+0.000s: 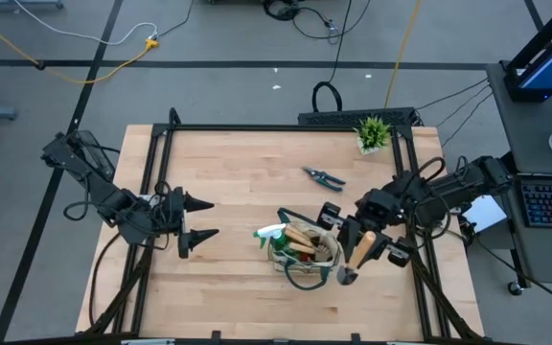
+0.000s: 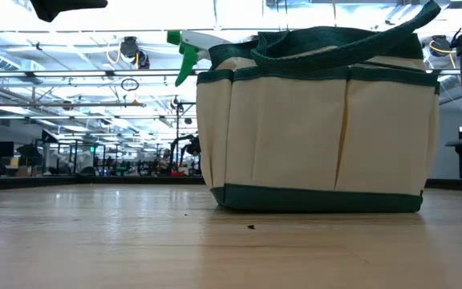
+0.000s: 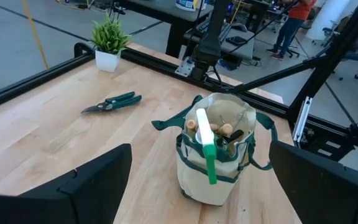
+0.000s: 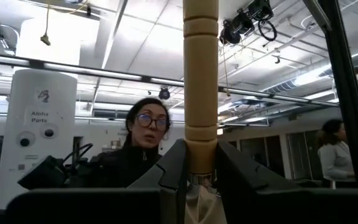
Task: Pick & Place Garden tools in Gardening bag
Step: Put the brown trowel into the gardening bag
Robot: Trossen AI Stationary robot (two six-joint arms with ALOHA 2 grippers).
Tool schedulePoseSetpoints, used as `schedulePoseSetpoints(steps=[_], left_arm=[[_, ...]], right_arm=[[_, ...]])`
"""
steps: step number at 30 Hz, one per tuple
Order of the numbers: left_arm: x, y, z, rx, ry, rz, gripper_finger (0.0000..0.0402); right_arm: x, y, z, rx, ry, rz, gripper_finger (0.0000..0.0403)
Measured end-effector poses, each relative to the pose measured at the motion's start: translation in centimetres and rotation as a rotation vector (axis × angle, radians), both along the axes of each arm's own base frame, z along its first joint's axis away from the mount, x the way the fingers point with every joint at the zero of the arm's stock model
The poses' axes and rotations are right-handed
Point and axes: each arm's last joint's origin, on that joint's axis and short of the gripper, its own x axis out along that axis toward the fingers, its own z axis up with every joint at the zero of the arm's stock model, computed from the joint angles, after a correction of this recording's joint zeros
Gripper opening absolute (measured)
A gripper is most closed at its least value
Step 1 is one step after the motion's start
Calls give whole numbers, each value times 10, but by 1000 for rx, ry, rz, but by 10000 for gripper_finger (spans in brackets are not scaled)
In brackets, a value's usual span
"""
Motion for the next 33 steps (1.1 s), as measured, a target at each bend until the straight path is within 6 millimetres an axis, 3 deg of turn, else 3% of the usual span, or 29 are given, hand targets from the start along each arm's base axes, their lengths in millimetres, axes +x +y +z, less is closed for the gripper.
schedulePoseSetpoints(steps=[9,15,20,27,33], left_arm=[[0,0,0,-1,0,0,380],[0,0,0,-1,0,1,387],[0,0,0,-2,0,0,380],[0,0,0,-1,0,1,380],[0,0,0,-1,0,0,387]], right_arm=[[6,1,-6,-4,97,-31,55],[27,3,-38,-58,470,-221,55],[34,1,-60,-115,690,-374,55],[35,-3,-81,-196,878,-532,55],[34,-8,-92,-303,918,-738,55]])
